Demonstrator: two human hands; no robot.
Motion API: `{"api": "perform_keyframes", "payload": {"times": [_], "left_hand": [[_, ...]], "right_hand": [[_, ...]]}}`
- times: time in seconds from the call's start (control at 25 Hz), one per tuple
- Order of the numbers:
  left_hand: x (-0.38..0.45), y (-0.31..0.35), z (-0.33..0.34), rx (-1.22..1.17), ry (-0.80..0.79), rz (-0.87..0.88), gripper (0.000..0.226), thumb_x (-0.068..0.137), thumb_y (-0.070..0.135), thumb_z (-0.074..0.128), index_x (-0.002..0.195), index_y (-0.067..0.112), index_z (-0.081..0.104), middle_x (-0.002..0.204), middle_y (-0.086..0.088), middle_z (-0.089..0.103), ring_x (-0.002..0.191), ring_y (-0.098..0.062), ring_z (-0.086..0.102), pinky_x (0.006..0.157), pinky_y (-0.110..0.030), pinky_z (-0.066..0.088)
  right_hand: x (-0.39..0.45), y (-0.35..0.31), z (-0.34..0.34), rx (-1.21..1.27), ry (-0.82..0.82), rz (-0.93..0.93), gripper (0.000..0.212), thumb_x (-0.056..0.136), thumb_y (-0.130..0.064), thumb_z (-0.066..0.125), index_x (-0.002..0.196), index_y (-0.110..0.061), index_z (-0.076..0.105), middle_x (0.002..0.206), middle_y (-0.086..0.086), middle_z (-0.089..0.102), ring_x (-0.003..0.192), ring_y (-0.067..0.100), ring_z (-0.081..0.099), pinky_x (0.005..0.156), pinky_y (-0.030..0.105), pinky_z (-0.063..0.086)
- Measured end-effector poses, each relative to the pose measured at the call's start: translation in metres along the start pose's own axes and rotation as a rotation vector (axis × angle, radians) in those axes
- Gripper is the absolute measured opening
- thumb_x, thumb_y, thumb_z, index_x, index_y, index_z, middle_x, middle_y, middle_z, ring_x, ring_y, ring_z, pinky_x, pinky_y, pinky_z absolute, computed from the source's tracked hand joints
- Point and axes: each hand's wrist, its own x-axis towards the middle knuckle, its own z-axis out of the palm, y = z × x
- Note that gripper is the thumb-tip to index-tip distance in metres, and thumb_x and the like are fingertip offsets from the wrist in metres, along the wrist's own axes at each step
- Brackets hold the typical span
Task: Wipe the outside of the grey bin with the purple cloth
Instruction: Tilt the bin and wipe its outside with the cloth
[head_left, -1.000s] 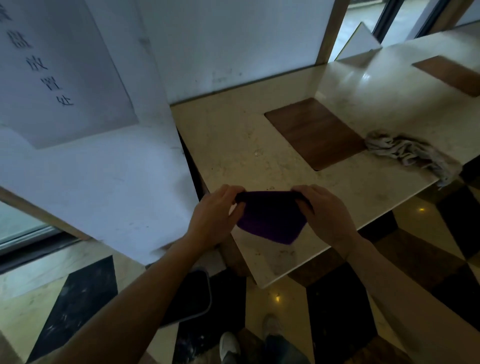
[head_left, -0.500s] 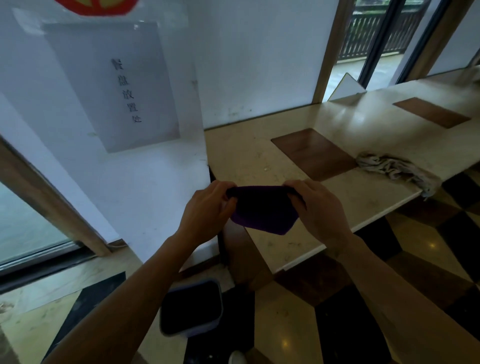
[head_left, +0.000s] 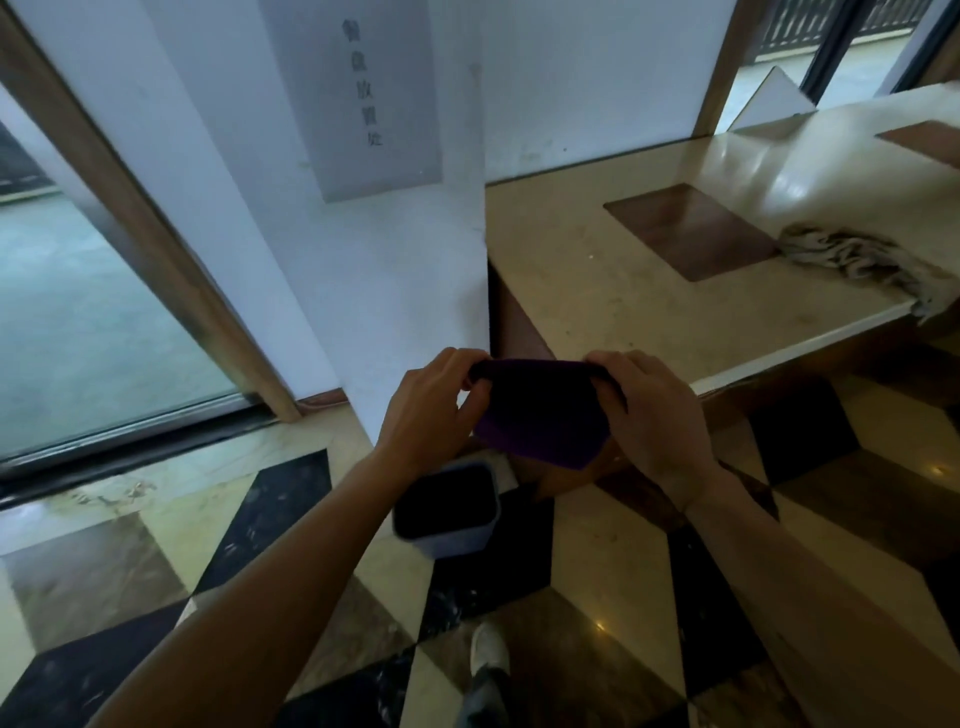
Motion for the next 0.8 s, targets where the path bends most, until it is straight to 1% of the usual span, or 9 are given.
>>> {"api": "perform_keyframes", "payload": {"times": [0.08, 0.16, 0.24, 0.36, 0.48, 0.56, 0.64, 0.72, 0.8], "left_hand": [[-0.022, -0.01, -0.007, -0.014, 0.009, -0.031, 0.022, 0.093, 0.028, 0.048, 0.113, 0.022, 0.056, 0.102, 0.002, 0.065, 0.083, -0.011, 0.061, 0.075, -0.032, 0.051], [-0.043, -0.028, -0.009, -0.021, 0.01, -0.068, 0.024, 0.094, 0.028, 0.048, 0.116, 0.022, 0.055, 0.104, 0.001, 0.065, 0.085, -0.013, 0.061, 0.076, -0.036, 0.053], [-0.06, -0.051, -0.001, -0.011, 0.015, -0.117, 0.025, 0.095, 0.028, 0.048, 0.118, 0.022, 0.055, 0.106, 0.001, 0.065, 0.087, -0.013, 0.061, 0.076, -0.038, 0.053], [-0.093, -0.099, 0.039, -0.035, 0.06, -0.191, 0.025, 0.095, 0.026, 0.048, 0.119, 0.024, 0.054, 0.107, 0.002, 0.063, 0.087, -0.013, 0.061, 0.074, -0.036, 0.053], [-0.133, -0.16, 0.1, -0.041, 0.034, -0.197, 0.026, 0.094, 0.02, 0.051, 0.12, 0.017, 0.056, 0.106, -0.003, 0.062, 0.086, -0.019, 0.061, 0.07, -0.041, 0.053], [-0.161, -0.206, 0.151, -0.025, 0.005, -0.179, 0.028, 0.094, 0.017, 0.051, 0.121, 0.013, 0.056, 0.106, -0.007, 0.061, 0.087, -0.024, 0.06, 0.07, -0.044, 0.052], [-0.186, -0.251, 0.203, -0.023, -0.006, -0.164, 0.028, 0.094, 0.016, 0.051, 0.122, 0.01, 0.056, 0.107, -0.009, 0.06, 0.089, -0.026, 0.059, 0.072, -0.046, 0.05], [-0.218, -0.298, 0.272, -0.022, 0.025, -0.138, 0.029, 0.094, 0.017, 0.049, 0.121, 0.01, 0.056, 0.108, -0.008, 0.059, 0.093, -0.025, 0.058, 0.073, -0.046, 0.05], [-0.241, -0.333, 0.326, -0.044, 0.067, -0.125, 0.03, 0.092, 0.021, 0.047, 0.12, 0.013, 0.056, 0.11, -0.006, 0.06, 0.096, -0.023, 0.058, 0.075, -0.043, 0.05]], "right_hand": [[-0.009, -0.018, 0.014, -0.002, 0.005, -0.014, 0.025, 0.097, -0.015, 0.054, 0.12, -0.012, 0.064, 0.101, 0.009, 0.068, 0.088, 0.027, 0.061, 0.068, 0.038, 0.053], [-0.017, -0.031, 0.034, 0.001, 0.039, -0.022, 0.024, 0.096, -0.016, 0.055, 0.117, -0.013, 0.066, 0.101, 0.009, 0.069, 0.087, 0.026, 0.062, 0.066, 0.03, 0.048], [-0.026, -0.04, 0.06, 0.003, 0.057, -0.021, 0.025, 0.096, -0.018, 0.054, 0.116, -0.013, 0.068, 0.099, 0.008, 0.07, 0.086, 0.025, 0.062, 0.066, 0.026, 0.045], [-0.044, -0.038, 0.131, 0.0, 0.033, 0.0, 0.025, 0.095, -0.016, 0.055, 0.115, -0.012, 0.068, 0.099, 0.008, 0.069, 0.088, 0.026, 0.062, 0.068, 0.032, 0.05], [-0.08, -0.021, 0.222, 0.012, -0.041, 0.07, 0.025, 0.095, -0.015, 0.056, 0.118, -0.013, 0.066, 0.105, 0.009, 0.068, 0.094, 0.028, 0.062, 0.069, 0.031, 0.048], [-0.113, 0.002, 0.288, 0.029, -0.083, 0.09, 0.026, 0.095, -0.016, 0.055, 0.12, -0.014, 0.064, 0.108, 0.009, 0.067, 0.097, 0.028, 0.061, 0.071, 0.029, 0.045], [-0.146, 0.027, 0.348, 0.041, -0.112, 0.094, 0.027, 0.096, -0.018, 0.054, 0.121, -0.014, 0.063, 0.111, 0.009, 0.065, 0.099, 0.026, 0.06, 0.072, 0.031, 0.048], [-0.185, 0.058, 0.419, 0.021, -0.104, 0.05, 0.027, 0.096, -0.018, 0.056, 0.121, -0.013, 0.063, 0.112, 0.009, 0.064, 0.094, 0.025, 0.062, 0.066, 0.032, 0.048], [-0.213, 0.084, 0.474, -0.006, -0.081, 0.02, 0.026, 0.095, -0.018, 0.058, 0.12, -0.012, 0.063, 0.113, 0.011, 0.063, 0.083, 0.025, 0.063, 0.06, 0.028, 0.04]]}}
